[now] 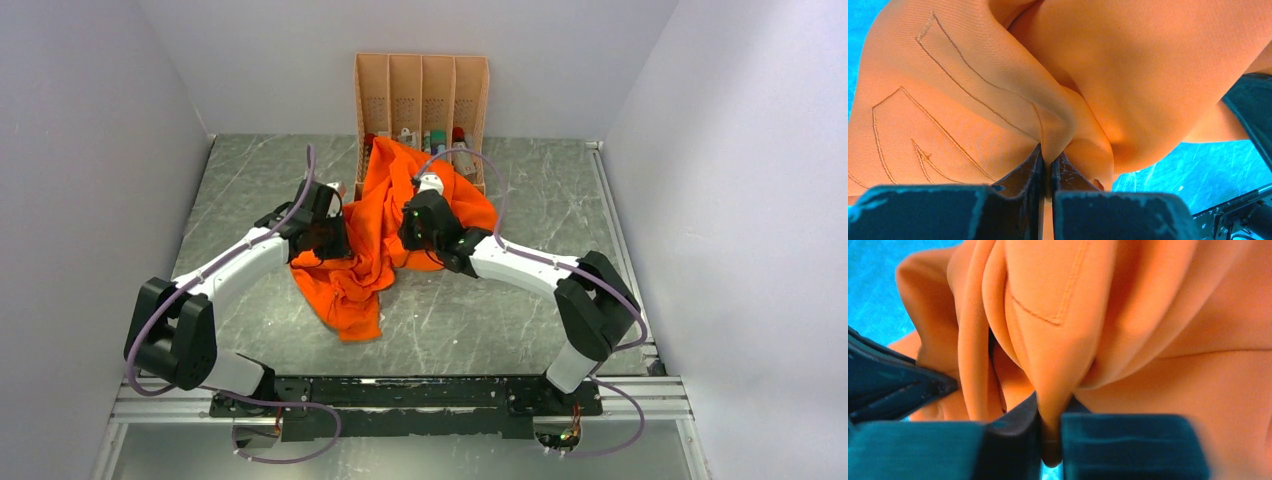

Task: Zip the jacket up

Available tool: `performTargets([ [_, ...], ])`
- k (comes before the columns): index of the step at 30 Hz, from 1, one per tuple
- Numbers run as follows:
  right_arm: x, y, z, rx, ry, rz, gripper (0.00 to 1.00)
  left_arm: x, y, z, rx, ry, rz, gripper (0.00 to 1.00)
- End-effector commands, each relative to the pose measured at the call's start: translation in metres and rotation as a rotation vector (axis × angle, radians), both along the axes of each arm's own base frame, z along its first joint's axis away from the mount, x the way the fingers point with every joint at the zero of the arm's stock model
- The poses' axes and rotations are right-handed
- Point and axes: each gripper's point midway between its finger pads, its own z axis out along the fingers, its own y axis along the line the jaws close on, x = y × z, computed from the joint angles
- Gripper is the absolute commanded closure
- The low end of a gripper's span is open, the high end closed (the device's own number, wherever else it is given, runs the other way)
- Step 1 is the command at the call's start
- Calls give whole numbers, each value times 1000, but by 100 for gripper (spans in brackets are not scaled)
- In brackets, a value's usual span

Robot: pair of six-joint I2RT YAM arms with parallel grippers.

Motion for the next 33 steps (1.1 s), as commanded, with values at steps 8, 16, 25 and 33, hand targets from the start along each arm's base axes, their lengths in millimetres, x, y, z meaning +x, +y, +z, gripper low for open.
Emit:
performTargets([
  [8,13,-16,110,94,-248,-45,100,16,-1,93,-40,-214,-31,92],
  [16,-14,-78,234,186,-488,-137,100,4,8,212,-100,-526,-79,92],
  [25,-58,-130,341,283,-702,-159,100,-52,15,354,-242,-960,-191,92],
  [33,-90,-156,406,369,-801,-147,100,-93,33,430,-347,-1151,-150,92],
])
